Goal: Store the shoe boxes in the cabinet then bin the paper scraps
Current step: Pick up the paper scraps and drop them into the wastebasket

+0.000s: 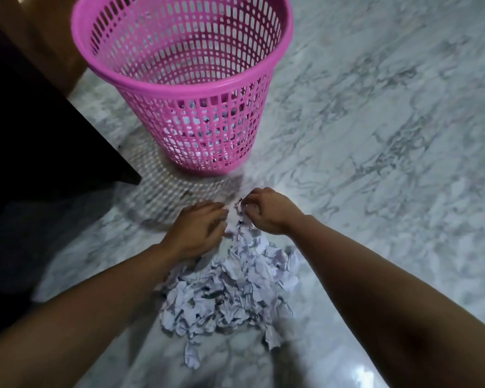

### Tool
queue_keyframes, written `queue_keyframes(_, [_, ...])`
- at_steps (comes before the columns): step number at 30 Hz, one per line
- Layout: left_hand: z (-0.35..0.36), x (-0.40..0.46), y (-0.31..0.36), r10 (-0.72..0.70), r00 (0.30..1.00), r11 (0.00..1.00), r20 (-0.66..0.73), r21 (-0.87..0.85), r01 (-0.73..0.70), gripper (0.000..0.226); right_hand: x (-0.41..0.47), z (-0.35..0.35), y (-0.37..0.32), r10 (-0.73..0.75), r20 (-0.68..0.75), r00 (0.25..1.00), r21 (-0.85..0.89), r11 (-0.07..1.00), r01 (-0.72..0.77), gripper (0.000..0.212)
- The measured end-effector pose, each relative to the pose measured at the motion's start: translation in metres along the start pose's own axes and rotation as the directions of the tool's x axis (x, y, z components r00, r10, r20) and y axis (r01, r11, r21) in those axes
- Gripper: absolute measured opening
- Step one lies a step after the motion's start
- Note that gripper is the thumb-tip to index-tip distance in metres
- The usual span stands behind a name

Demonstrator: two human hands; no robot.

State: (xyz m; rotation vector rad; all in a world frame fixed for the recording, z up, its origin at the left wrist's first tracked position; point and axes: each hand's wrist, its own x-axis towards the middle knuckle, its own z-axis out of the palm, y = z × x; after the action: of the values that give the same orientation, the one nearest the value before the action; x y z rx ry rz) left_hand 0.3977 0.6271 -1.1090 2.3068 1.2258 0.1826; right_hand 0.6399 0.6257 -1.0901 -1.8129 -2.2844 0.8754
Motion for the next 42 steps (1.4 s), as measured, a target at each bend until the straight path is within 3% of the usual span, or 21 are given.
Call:
queue_keyframes(2, [-0.004,-0.027,0.008,-0.09,0.993,0.993,0.075,0.084,0.084,0.084,-0.026,0.005,0.0,0.026,0.003,1.0,0.068,0.997,-0.026,0.061])
queue_keyframes(4, [-0.004,-0.057,0.016,-0.258,0.959,0.958,0.116,0.157,0.238,0.119,-0.055,0.01,-0.005,0.005,0.049,0.999,0.053,0.999,-0.008,0.092])
queue_keyframes(7, [0.007,-0.092,0.024,-0.409,0.898,0.91,0.163,0.154,0.386,0.135,-0.081,0.028,-0.014,-0.031,0.123,0.992,-0.123,0.991,0.046,0.114])
queue_keyframes(9, [0.016,-0.101,0.031,-0.399,0.896,0.917,0.197,0.103,0.386,0.13,-0.085,0.041,-0.023,-0.017,0.127,0.992,-0.234,0.971,0.047,0.106])
queue_keyframes(12, [0.03,-0.096,0.043,-0.295,0.948,0.955,0.12,0.079,0.287,0.109,-0.085,0.058,-0.038,-0.008,0.053,0.999,-0.27,0.962,0.022,0.077])
queue_keyframes(16, [0.042,-0.079,0.041,-0.165,0.98,0.985,0.112,-0.039,0.171,0.059,-0.078,0.075,-0.054,0.025,-0.021,0.999,-0.124,0.992,-0.027,0.068])
queue_keyframes(22, [0.035,-0.075,0.032,-0.175,0.982,0.984,0.069,-0.009,0.177,0.024,-0.073,0.068,-0.049,0.144,-0.081,0.986,0.061,0.988,-0.139,0.055])
queue_keyframes(28, [0.009,-0.075,0.032,-0.126,0.992,0.989,0.018,-0.07,0.127,0.01,-0.088,0.02,-0.036,0.246,-0.322,0.914,0.294,0.944,-0.15,0.029])
queue_keyframes(32, [-0.042,-0.057,0.062,-0.056,0.981,0.972,-0.188,-0.234,0.011,0.018,-0.082,-0.039,-0.057,0.381,-0.487,0.786,0.614,0.789,-0.001,0.018])
queue_keyframes(35, [-0.106,-0.036,0.098,-0.07,0.904,0.942,-0.422,-0.325,-0.079,0.02,-0.075,-0.106,-0.092,0.344,-0.618,0.707,0.669,0.702,0.243,0.015])
queue_keyframes(37, [-0.162,-0.02,0.123,-0.107,0.804,0.909,-0.584,-0.385,-0.158,0.023,-0.07,-0.159,-0.123,0.255,-0.728,0.637,0.61,0.664,0.432,0.015])
queue_keyframes(39, [-0.222,0.0,0.143,-0.088,0.652,0.883,-0.753,-0.362,-0.298,0.022,-0.054,-0.208,-0.148,0.175,-0.824,0.539,0.507,0.655,0.561,0.017])
queue_keyframes(42, [-0.303,0.046,0.156,0.003,0.385,0.878,-0.923,-0.182,-0.444,0.016,-0.005,-0.266,-0.172,0.149,-0.889,0.433,0.404,0.7,0.589,0.017])
